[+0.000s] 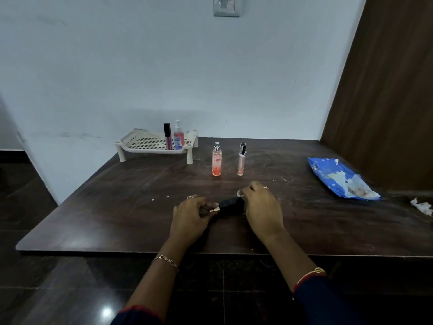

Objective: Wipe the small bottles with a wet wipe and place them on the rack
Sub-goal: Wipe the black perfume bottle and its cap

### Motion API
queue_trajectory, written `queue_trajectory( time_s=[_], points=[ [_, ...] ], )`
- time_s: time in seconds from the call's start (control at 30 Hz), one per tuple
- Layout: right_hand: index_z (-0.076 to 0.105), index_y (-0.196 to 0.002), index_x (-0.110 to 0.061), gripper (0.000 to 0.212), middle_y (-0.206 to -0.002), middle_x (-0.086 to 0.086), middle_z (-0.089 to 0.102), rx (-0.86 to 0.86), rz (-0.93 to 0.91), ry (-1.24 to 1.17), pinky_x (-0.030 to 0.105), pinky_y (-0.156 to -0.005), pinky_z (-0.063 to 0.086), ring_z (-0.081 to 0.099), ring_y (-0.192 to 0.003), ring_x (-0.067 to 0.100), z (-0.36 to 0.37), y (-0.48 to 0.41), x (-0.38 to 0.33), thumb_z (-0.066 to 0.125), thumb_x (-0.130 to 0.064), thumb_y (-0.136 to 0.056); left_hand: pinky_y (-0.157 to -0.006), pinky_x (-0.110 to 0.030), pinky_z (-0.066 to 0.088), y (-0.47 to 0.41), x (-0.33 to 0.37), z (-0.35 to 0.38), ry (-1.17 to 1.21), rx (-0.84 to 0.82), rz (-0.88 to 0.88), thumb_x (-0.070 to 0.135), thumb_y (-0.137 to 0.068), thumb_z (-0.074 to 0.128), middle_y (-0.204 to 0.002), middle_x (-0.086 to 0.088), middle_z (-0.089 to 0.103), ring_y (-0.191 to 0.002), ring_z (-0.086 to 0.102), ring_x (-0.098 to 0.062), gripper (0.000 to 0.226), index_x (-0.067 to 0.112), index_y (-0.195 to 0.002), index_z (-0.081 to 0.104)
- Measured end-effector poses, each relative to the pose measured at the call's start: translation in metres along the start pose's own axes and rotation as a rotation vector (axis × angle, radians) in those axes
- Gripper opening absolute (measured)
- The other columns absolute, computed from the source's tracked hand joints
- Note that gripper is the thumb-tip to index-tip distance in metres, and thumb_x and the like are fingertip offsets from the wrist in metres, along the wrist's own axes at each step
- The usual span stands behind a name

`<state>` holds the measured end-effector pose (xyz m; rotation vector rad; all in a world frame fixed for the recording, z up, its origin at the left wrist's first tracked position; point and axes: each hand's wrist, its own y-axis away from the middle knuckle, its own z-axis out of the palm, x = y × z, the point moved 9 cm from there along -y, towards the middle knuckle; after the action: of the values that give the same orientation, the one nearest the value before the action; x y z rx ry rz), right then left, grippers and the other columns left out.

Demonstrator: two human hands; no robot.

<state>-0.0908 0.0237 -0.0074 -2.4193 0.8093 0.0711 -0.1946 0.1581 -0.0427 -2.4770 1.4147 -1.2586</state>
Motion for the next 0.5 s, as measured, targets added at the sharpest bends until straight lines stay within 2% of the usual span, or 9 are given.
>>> queue_trajectory(
  time_s=[0.07,0.17,0.23,0.33,0.43,0.5],
  points=[
    [0.066,-0.1,-0.013,0.028,-0.099,0.003,0.056,0.007,-0.06,-0.045,0.034,-0.066,0.049,0.056,-0.087,0.022,0.001,0.002,-0.018,0.048,-0.003,-0.082,-0.087,-0.035,0.047,0.0,0.0,0.0,-0.003,-0.004,-0.001,0.033,-0.074,0.075,-0.068,0.027,0.053,-0.093,0.062,-0.009,0.015,0.035,-0.089,0.072],
    [0.064,-0.102,-0.016,0.03,-0.105,-0.001,0.055,-0.111,-0.215,-0.043,0.031,-0.069,0.048,0.052,-0.095,0.018,0.018,0.007,-0.042,0.041,-0.011,-0.084,-0.087,-0.037,0.047,-0.001,0.0,0.001,-0.008,-0.019,-0.003,0.033,-0.075,0.073,-0.068,0.028,0.052,-0.092,0.062,-0.009,0.014,0.035,-0.089,0.072],
    [0.063,-0.104,-0.018,0.031,-0.107,-0.003,0.055,-0.121,-0.257,-0.033,0.029,-0.071,0.047,0.051,-0.097,0.017,0.021,0.008,-0.041,0.04,-0.014,-0.085,-0.084,-0.031,0.048,-0.001,-0.001,0.0,0.001,-0.01,-0.005,0.032,-0.074,0.075,-0.065,0.03,0.052,-0.088,0.063,-0.006,0.014,0.035,-0.087,0.072],
    [0.064,-0.109,-0.019,0.032,-0.111,-0.002,0.056,-0.113,-0.232,-0.018,0.032,-0.075,0.049,0.051,-0.1,0.018,0.017,0.008,-0.025,0.044,-0.01,-0.085,-0.079,-0.026,0.046,-0.001,-0.002,0.0,0.02,0.011,-0.009,0.029,-0.071,0.077,-0.061,0.033,0.052,-0.083,0.06,-0.001,0.016,0.035,-0.085,0.073],
    [0.065,-0.112,-0.018,0.035,-0.113,0.0,0.058,-0.107,-0.154,0.023,0.034,-0.078,0.048,0.053,-0.1,0.022,0.011,0.003,-0.004,0.05,-0.005,-0.084,-0.084,-0.032,0.048,-0.001,-0.003,0.0,0.04,0.012,-0.021,0.029,-0.07,0.078,-0.06,0.035,0.052,-0.08,0.056,0.003,0.018,0.036,-0.085,0.072],
    [0.065,-0.112,-0.019,0.032,-0.112,-0.001,0.057,-0.113,-0.112,0.045,0.033,-0.077,0.049,0.053,-0.1,0.021,0.01,-0.003,0.0,0.051,-0.006,-0.086,-0.086,-0.035,0.049,-0.001,-0.004,0.0,0.045,0.0,-0.037,0.03,-0.07,0.078,-0.064,0.033,0.055,-0.083,0.06,0.0,0.017,0.037,-0.084,0.072]
  ],
)
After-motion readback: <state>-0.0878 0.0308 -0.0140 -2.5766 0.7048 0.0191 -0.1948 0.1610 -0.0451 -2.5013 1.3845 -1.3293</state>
